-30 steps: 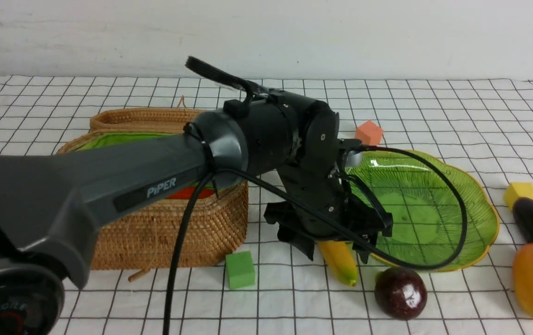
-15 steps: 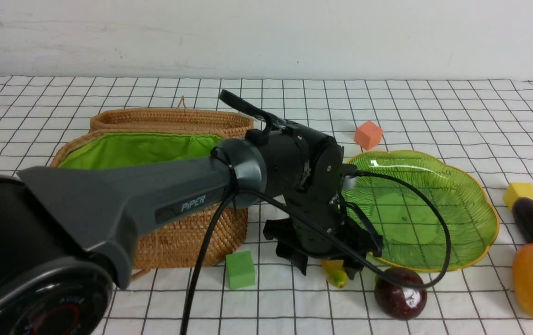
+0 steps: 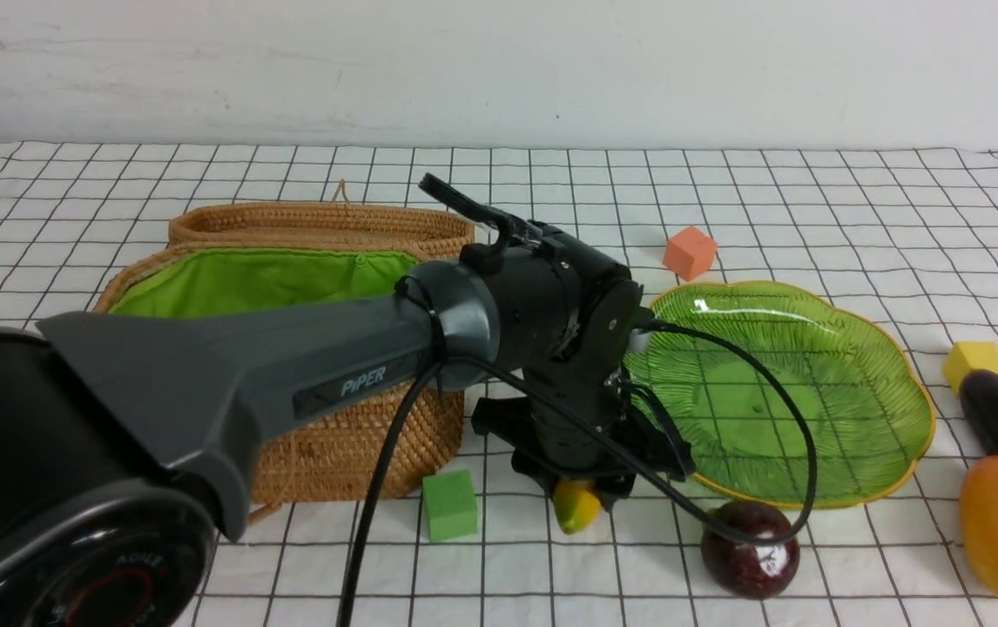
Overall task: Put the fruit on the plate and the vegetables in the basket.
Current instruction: Use the left arm to grab a banana and put it into the right plate
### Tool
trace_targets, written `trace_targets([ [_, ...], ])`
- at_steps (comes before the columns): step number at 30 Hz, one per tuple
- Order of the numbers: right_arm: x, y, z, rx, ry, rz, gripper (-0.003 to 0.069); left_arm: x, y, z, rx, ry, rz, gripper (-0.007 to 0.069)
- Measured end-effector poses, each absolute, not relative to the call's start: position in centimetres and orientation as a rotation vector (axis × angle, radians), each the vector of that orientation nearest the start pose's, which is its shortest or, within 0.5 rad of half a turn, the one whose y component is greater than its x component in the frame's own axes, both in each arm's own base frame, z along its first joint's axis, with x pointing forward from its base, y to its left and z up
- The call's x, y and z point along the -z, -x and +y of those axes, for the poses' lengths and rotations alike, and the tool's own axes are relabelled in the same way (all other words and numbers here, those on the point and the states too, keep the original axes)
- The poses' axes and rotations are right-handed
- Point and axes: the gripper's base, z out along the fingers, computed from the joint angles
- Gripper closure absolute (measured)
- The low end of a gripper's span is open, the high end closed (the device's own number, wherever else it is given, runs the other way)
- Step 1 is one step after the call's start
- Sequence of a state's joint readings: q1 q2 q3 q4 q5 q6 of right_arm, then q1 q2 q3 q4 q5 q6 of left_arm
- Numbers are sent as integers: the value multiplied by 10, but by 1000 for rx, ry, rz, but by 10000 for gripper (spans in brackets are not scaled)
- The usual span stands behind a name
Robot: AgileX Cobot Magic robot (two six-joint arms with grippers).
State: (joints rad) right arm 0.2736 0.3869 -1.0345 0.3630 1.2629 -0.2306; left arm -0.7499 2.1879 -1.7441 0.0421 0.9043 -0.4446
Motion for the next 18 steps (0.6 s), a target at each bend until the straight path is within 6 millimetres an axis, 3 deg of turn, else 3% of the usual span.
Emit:
trace_targets([
  [7, -408, 9, 29, -455, 608, 1987, 468, -190, -348, -312, 121, -448, 2799, 298],
  [12, -408, 9, 29, -452, 607, 1987, 468, -234, -359, -314, 102, -425, 2692, 298],
  [13, -408, 9, 29, -451, 607, 1987, 468, -234, -359, -314, 100, -429, 2693, 298],
  [15, -408, 8, 28, -429, 603, 1989, 468, -261, -360, -322, 161, -539, 2602, 298],
  [18, -407, 7, 24, -390, 567, 2006, 468, -275, -352, -341, 244, -835, 2451, 298],
])
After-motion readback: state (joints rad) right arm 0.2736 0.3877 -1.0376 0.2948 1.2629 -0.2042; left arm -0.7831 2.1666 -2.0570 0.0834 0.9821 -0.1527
